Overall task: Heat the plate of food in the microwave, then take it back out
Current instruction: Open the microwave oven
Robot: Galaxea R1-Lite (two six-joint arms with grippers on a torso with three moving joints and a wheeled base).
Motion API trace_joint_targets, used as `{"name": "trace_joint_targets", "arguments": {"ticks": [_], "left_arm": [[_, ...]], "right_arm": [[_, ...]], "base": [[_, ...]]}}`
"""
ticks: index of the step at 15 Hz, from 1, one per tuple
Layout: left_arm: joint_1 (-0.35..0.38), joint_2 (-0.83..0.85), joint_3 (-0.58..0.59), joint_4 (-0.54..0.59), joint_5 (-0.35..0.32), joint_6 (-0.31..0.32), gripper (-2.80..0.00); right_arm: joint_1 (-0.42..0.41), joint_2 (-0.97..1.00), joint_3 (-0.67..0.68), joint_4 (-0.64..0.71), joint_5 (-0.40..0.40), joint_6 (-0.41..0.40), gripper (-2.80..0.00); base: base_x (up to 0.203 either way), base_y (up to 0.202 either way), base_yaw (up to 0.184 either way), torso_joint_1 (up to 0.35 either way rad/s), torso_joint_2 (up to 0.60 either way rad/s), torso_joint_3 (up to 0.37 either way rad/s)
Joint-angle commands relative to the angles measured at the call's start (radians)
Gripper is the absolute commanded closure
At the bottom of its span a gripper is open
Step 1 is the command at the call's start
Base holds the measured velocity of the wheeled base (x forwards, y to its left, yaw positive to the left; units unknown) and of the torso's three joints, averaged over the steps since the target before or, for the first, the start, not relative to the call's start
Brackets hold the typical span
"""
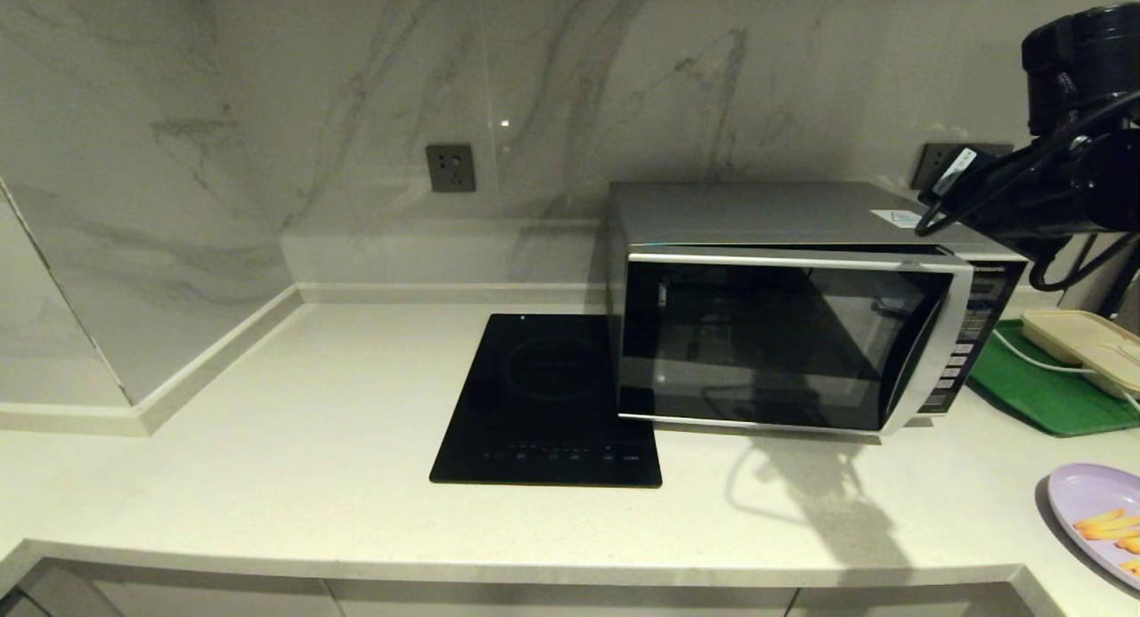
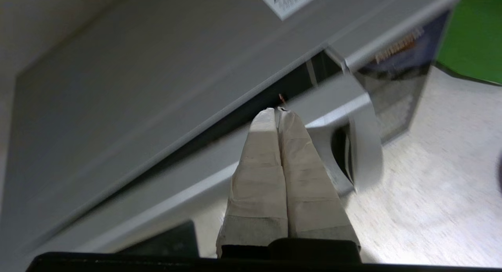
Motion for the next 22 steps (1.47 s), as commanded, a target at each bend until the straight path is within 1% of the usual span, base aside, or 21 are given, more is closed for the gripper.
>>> {"name": "trace_joint_targets", "arguments": {"ticks": [1, 3, 5, 10, 12, 16, 22], "left_arm": [[0.0, 0.0, 0.0, -0.001, 0.0, -0.001, 0.0], [0.0, 0.0, 0.0, -0.001, 0.001, -0.001, 0.0], [0.0, 0.0, 0.0, -0.001, 0.0, 0.001, 0.0], [0.0, 0.0, 0.0, -0.001, 0.0, 0.001, 0.0], [0.0, 0.0, 0.0, -0.001, 0.0, -0.001, 0.0], [0.0, 0.0, 0.0, -0.001, 0.0, -0.001, 0.0], [0.0, 0.0, 0.0, -0.001, 0.0, -0.001, 0.0]], "right_arm": [[-0.033, 0.12, -0.112, 0.025, 0.023, 0.011, 0.0], [-0.051, 0.167, -0.163, 0.031, 0.035, 0.012, 0.0], [-0.064, 0.178, -0.173, 0.031, 0.101, 0.012, 0.0], [-0.074, 0.246, -0.215, 0.031, 0.123, 0.011, 0.0], [-0.076, 0.252, -0.214, 0.031, 0.141, 0.011, 0.0], [-0.088, 0.261, -0.201, 0.033, 0.146, 0.012, 0.0], [-0.106, 0.223, -0.124, 0.034, 0.16, 0.016, 0.0]], "base": [[0.0, 0.0, 0.0, 0.0, 0.0, 0.0], [0.0, 0.0, 0.0, 0.0, 0.0, 0.0], [0.0, 0.0, 0.0, 0.0, 0.0, 0.0], [0.0, 0.0, 0.0, 0.0, 0.0, 0.0], [0.0, 0.0, 0.0, 0.0, 0.0, 0.0], [0.0, 0.0, 0.0, 0.0, 0.0, 0.0], [0.0, 0.0, 0.0, 0.0, 0.0, 0.0]]}}
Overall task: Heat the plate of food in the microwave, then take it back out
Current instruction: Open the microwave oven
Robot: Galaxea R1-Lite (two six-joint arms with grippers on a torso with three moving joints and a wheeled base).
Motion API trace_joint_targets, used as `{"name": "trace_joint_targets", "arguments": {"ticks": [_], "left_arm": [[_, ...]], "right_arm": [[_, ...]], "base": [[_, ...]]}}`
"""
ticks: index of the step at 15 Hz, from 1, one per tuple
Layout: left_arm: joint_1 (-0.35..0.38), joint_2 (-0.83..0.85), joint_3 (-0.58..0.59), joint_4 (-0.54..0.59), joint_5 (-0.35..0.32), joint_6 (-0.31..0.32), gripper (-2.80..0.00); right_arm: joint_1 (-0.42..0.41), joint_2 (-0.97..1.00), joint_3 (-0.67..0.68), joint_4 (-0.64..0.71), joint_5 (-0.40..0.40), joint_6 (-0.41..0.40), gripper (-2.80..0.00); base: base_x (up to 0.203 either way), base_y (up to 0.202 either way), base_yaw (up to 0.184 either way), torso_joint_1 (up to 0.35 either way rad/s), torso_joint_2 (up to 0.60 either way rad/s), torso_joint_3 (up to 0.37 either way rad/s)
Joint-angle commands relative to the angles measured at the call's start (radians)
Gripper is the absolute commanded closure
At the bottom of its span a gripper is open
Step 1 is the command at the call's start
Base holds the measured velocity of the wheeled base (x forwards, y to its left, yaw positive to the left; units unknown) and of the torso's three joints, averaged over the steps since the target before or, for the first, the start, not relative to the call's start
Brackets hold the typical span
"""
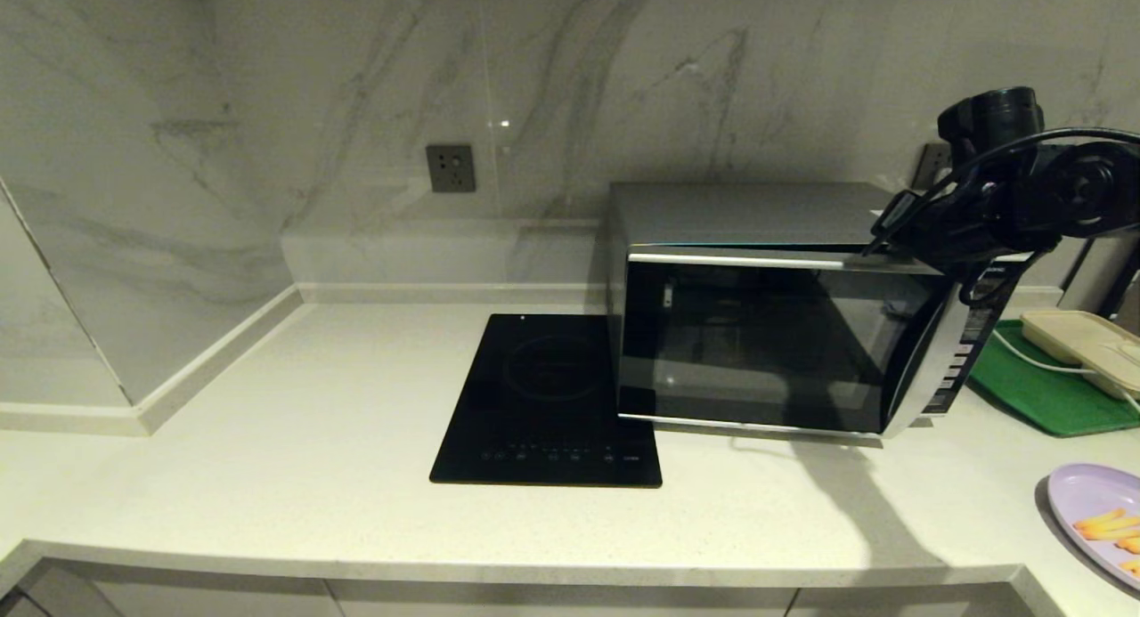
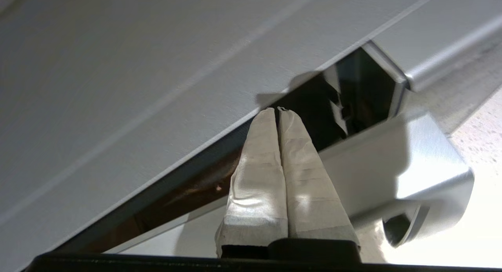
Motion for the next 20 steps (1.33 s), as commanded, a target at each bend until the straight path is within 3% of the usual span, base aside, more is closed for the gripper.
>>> {"name": "trace_joint_targets", "arguments": {"ticks": [1, 7, 12, 17, 20], "left_arm": [[0.0, 0.0, 0.0, -0.001, 0.0, -0.001, 0.0], [0.0, 0.0, 0.0, -0.001, 0.0, -0.001, 0.0], [0.0, 0.0, 0.0, -0.001, 0.0, -0.001, 0.0], [0.0, 0.0, 0.0, -0.001, 0.002, -0.001, 0.0], [0.0, 0.0, 0.0, -0.001, 0.0, -0.001, 0.0]], "right_arm": [[-0.003, -0.036, 0.035, 0.011, 0.007, 0.005, 0.0], [0.002, -0.198, 0.038, 0.197, 0.045, 0.006, 0.0], [0.0, -0.379, 0.058, 0.424, 0.174, 0.005, 0.0], [-0.01, -0.445, 0.11, 0.436, 0.169, 0.004, 0.0], [-0.088, -0.415, 0.116, 0.435, 0.182, 0.007, 0.0]], "base": [[0.0, 0.0, 0.0, 0.0, 0.0, 0.0], [0.0, 0.0, 0.0, 0.0, 0.0, 0.0], [0.0, 0.0, 0.0, 0.0, 0.0, 0.0], [0.0, 0.0, 0.0, 0.0, 0.0, 0.0], [0.0, 0.0, 0.0, 0.0, 0.0, 0.0]]}}
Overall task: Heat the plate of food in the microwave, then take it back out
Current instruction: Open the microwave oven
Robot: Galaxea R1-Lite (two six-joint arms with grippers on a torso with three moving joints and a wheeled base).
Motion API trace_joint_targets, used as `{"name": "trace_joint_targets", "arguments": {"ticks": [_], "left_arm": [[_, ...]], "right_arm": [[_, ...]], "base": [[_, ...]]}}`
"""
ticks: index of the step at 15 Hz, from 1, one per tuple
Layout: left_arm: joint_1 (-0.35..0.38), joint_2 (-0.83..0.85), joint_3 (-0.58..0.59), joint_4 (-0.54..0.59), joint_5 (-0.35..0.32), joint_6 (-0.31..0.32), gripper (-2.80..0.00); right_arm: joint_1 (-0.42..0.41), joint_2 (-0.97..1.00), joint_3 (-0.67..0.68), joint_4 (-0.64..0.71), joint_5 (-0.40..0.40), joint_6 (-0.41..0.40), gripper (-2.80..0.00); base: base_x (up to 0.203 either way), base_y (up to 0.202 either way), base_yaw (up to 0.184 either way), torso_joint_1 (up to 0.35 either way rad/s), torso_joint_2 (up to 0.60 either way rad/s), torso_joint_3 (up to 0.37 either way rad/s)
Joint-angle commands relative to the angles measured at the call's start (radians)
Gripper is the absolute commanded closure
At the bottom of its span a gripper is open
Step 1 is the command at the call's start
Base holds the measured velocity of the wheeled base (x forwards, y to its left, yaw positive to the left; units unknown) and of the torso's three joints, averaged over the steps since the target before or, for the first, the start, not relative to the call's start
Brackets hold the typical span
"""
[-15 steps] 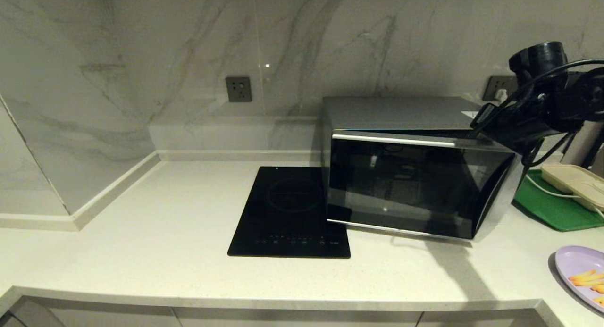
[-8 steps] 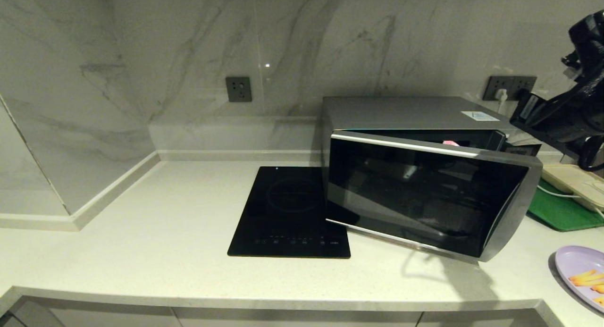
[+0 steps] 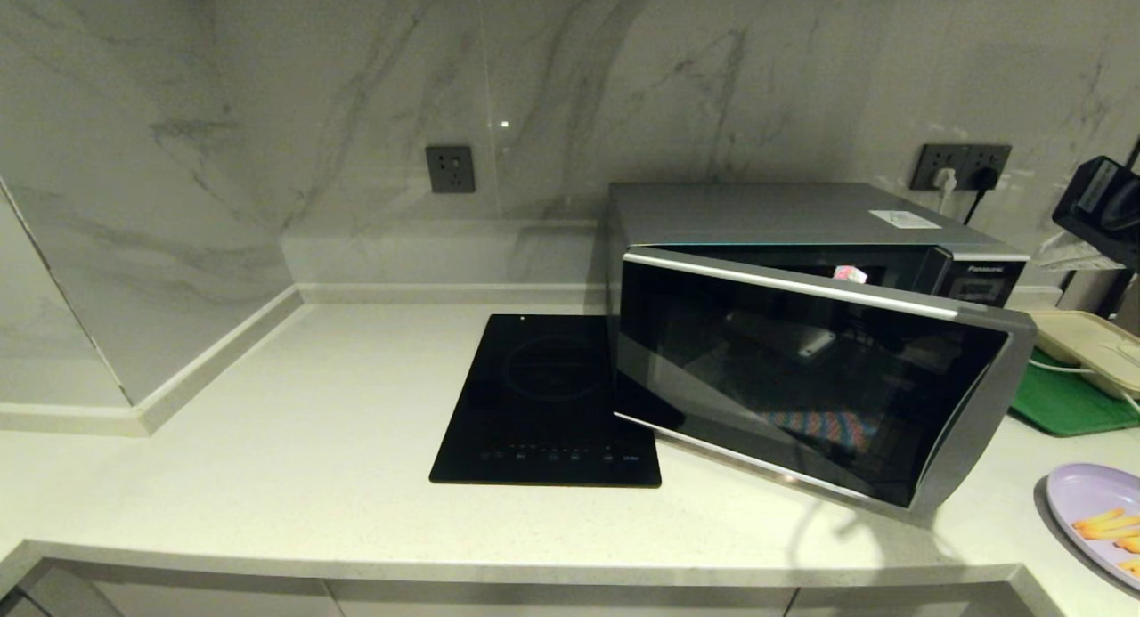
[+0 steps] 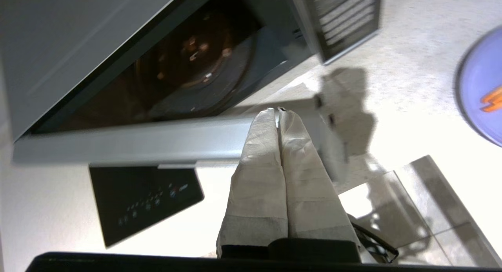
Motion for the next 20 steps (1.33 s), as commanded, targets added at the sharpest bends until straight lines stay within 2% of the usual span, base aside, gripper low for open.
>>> {"name": "trace_joint_targets", "arguments": {"ticks": [1, 5, 7, 10, 15, 17, 20], "left_arm": [[0.0, 0.0, 0.0, 0.0, 0.001, -0.001, 0.0], [0.0, 0.0, 0.0, 0.0, 0.001, -0.001, 0.0], [0.0, 0.0, 0.0, 0.0, 0.001, -0.001, 0.0], [0.0, 0.0, 0.0, 0.0, 0.001, -0.001, 0.0], [0.0, 0.0, 0.0, 0.0, 0.001, -0.001, 0.0], [0.0, 0.0, 0.0, 0.0, 0.001, -0.001, 0.0], [0.0, 0.0, 0.0, 0.0, 0.001, 0.0, 0.0]], "right_arm": [[-0.056, 0.026, 0.022, 0.004, 0.032, 0.004, 0.0], [-0.086, 0.11, 0.022, 0.001, 0.123, 0.001, 0.0], [-0.086, 0.142, 0.002, -0.002, 0.212, -0.019, 0.0], [-0.086, 0.186, -0.038, -0.001, 0.231, -0.054, 0.0], [-0.086, 0.152, 0.005, 0.005, 0.276, -0.109, 0.0], [-0.085, 0.096, 0.049, 0.021, 0.293, -0.16, 0.0], [-0.082, -0.029, 0.104, 0.121, 0.365, -0.285, 0.0]], "base": [[0.0, 0.0, 0.0, 0.0, 0.0, 0.0], [0.0, 0.0, 0.0, 0.0, 0.0, 0.0], [0.0, 0.0, 0.0, 0.0, 0.0, 0.0], [0.0, 0.0, 0.0, 0.0, 0.0, 0.0], [0.0, 0.0, 0.0, 0.0, 0.0, 0.0], [0.0, 0.0, 0.0, 0.0, 0.0, 0.0], [0.0, 0.0, 0.0, 0.0, 0.0, 0.0]]}}
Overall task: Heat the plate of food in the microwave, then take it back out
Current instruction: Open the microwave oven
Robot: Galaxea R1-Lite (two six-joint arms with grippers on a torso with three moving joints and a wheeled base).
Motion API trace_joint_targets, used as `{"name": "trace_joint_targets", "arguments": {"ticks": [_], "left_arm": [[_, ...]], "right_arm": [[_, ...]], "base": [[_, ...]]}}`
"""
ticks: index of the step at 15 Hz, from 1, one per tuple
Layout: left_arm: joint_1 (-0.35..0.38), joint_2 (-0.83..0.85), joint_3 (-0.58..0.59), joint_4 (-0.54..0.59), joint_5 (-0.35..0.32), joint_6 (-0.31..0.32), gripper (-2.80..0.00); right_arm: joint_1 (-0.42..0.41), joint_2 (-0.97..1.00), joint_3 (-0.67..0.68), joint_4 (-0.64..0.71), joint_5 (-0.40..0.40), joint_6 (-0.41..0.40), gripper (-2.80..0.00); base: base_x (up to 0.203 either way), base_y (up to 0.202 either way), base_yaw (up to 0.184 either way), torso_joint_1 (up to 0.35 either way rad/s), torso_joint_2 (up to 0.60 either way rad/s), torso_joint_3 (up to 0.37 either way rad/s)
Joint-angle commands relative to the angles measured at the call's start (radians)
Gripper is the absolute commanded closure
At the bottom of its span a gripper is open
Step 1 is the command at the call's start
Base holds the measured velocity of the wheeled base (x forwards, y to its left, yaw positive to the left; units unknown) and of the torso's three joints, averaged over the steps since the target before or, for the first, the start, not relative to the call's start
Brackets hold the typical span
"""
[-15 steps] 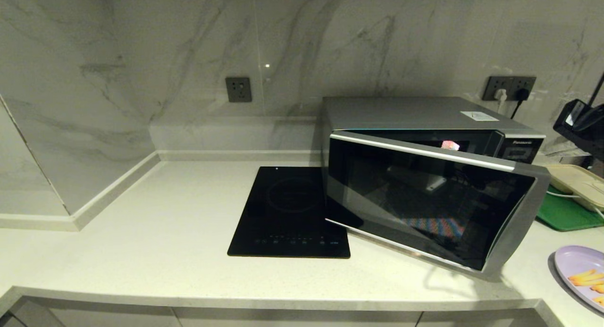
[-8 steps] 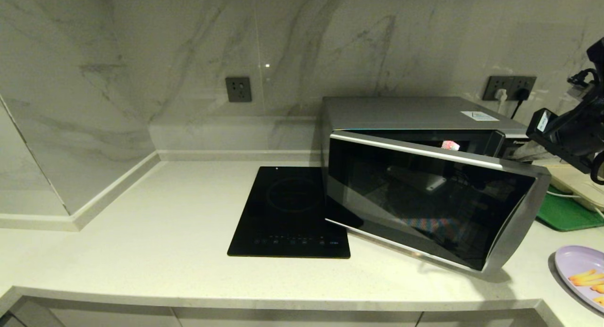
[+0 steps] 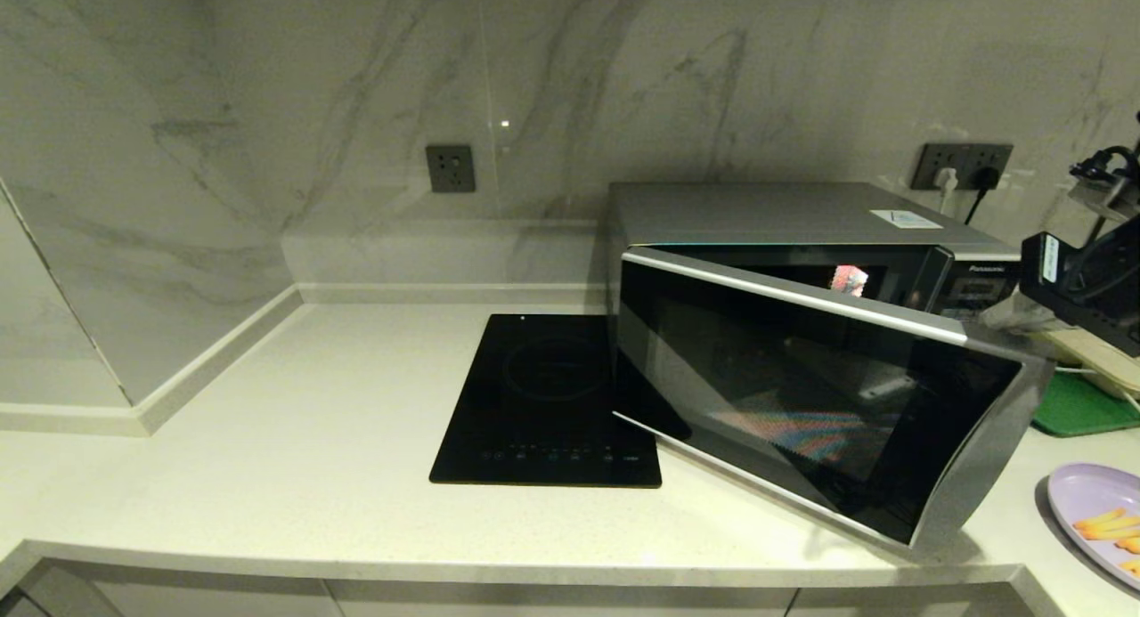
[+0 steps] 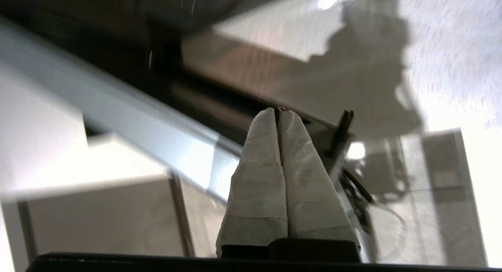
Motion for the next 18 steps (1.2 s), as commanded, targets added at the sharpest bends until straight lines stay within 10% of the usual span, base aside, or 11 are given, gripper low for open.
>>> {"name": "trace_joint_targets", "arguments": {"ticks": [1, 5, 18], "left_arm": [[0.0, 0.0, 0.0, -0.001, 0.0, -0.001, 0.0], [0.0, 0.0, 0.0, -0.001, 0.0, -0.001, 0.0], [0.0, 0.0, 0.0, -0.001, 0.0, -0.001, 0.0]], "right_arm": [[0.003, -0.133, 0.045, 0.103, 0.042, -0.099, 0.0], [-0.003, -0.273, 0.121, 0.224, 0.152, -0.305, 0.0], [-0.033, -0.465, 0.116, 0.206, 0.156, -0.317, 0.0]], "base": [[0.0, 0.0, 0.0, 0.0, 0.0, 0.0], [0.0, 0.0, 0.0, 0.0, 0.0, 0.0], [0.0, 0.0, 0.0, 0.0, 0.0, 0.0]]}}
